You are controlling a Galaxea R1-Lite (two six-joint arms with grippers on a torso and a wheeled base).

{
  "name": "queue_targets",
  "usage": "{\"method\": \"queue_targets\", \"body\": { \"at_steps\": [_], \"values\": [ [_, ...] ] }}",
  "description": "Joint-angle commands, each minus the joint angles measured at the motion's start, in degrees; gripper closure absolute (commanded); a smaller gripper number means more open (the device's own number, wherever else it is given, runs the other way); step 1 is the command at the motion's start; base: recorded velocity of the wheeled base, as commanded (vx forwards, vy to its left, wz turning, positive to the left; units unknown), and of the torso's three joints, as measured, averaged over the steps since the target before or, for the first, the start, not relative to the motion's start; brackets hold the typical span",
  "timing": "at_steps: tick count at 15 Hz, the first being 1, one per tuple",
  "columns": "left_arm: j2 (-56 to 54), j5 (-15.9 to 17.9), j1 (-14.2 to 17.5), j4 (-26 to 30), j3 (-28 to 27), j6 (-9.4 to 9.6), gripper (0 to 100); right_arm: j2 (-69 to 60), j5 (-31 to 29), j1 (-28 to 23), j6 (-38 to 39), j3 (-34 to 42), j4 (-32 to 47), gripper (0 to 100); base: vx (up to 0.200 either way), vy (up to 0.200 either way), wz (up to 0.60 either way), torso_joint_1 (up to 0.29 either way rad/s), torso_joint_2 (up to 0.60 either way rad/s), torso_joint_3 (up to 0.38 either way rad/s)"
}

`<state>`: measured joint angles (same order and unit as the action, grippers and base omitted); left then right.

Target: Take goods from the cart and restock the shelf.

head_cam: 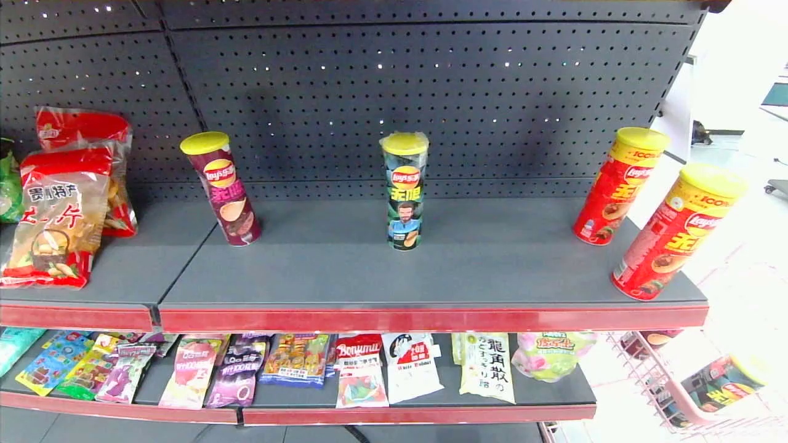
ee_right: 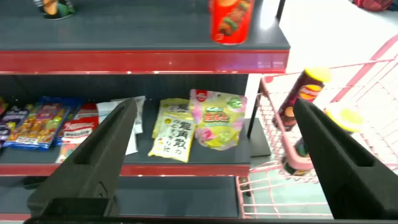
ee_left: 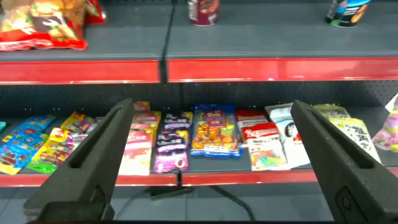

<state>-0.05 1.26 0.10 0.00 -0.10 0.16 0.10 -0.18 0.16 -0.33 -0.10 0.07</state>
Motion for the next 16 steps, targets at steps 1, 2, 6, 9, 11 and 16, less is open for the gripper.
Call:
{"method": "queue_targets", "body": {
  "at_steps": [1,2,6,9,11,16],
  "values": [
    [0.0,0.0,0.0,0.0,0.0,0.02,0,0.0,0.0,0.0,0.0,0.0,0.0,0,0.000,-0.200,0.00,0.007,0.00,0.002],
    [0.0,0.0,0.0,0.0,0.0,0.02,0,0.0,0.0,0.0,0.0,0.0,0.0,0,0.000,-0.200,0.00,0.002,0.00,0.007],
    [0.0,0.0,0.0,0.0,0.0,0.02,0,0.0,0.0,0.0,0.0,0.0,0.0,0,0.000,-0.200,0.00,0.001,0.00,0.001],
    [0.0,0.1,0.0,0.0,0.0,0.02,0,0.0,0.0,0.0,-0.1,0.0,0.0,0,0.000,-0.200,0.00,0.001,0.00,0.002],
    [0.0,0.1,0.0,0.0,0.0,0.02,0,0.0,0.0,0.0,-0.1,0.0,0.0,0,0.000,-0.200,0.00,0.010,0.00,0.000],
    [0.0,0.1,0.0,0.0,0.0,0.02,0,0.0,0.0,0.0,-0.1,0.0,0.0,0,0.000,-0.040,0.00,0.000,0.00,0.000]
  ]
}}
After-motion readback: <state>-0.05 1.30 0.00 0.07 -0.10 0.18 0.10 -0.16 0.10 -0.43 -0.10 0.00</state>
